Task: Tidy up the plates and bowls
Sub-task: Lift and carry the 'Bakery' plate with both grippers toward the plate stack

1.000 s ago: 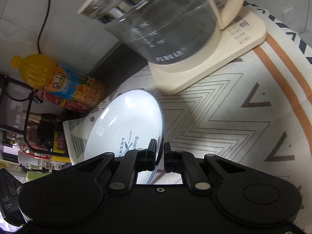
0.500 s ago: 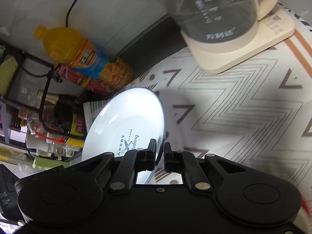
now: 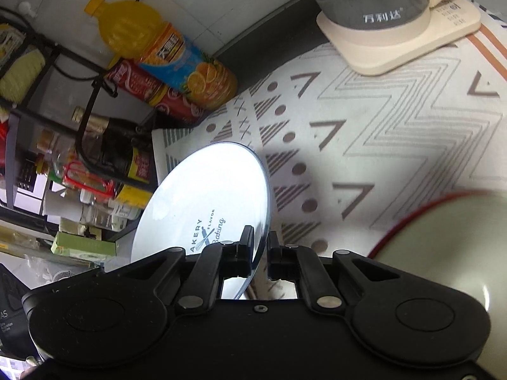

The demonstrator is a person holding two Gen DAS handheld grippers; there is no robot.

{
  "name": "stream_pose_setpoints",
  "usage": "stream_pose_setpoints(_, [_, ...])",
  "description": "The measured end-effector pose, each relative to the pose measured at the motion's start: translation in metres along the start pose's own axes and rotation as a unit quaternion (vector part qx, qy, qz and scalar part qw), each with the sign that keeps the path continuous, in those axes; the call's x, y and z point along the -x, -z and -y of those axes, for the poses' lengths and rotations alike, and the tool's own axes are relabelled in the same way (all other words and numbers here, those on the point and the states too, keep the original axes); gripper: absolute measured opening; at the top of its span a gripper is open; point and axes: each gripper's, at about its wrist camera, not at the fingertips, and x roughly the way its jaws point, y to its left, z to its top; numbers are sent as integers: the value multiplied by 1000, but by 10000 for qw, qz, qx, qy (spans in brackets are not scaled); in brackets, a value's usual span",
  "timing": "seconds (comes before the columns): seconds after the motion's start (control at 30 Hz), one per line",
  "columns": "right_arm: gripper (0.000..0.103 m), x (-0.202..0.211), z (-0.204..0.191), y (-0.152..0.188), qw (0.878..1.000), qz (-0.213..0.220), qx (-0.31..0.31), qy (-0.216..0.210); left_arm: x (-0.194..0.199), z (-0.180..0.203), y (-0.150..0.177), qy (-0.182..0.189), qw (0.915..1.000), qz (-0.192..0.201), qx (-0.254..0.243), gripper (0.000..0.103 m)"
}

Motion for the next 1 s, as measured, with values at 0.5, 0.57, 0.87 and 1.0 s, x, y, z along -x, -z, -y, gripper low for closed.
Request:
stream_pose_setpoints(0.5, [9,-1,-28,56,9998,-43,-43,212,20,-46,10,43,9999,-125,-83,15])
stream_pose_setpoints(0.57, [9,-2,-31,62,9997,-33,-46,239,21,-51,11,51,9998,-144,-100,15])
stream_pose_setpoints(0.87, [9,-5,-38,84,9994,10,-82,343,24,-66,17,68,9996,-243,-150,15])
stream_pose_setpoints(1.0, [9,-6,-41,91,9991,18,-33,418,23,-71,20,59,9995,-261,-137,15])
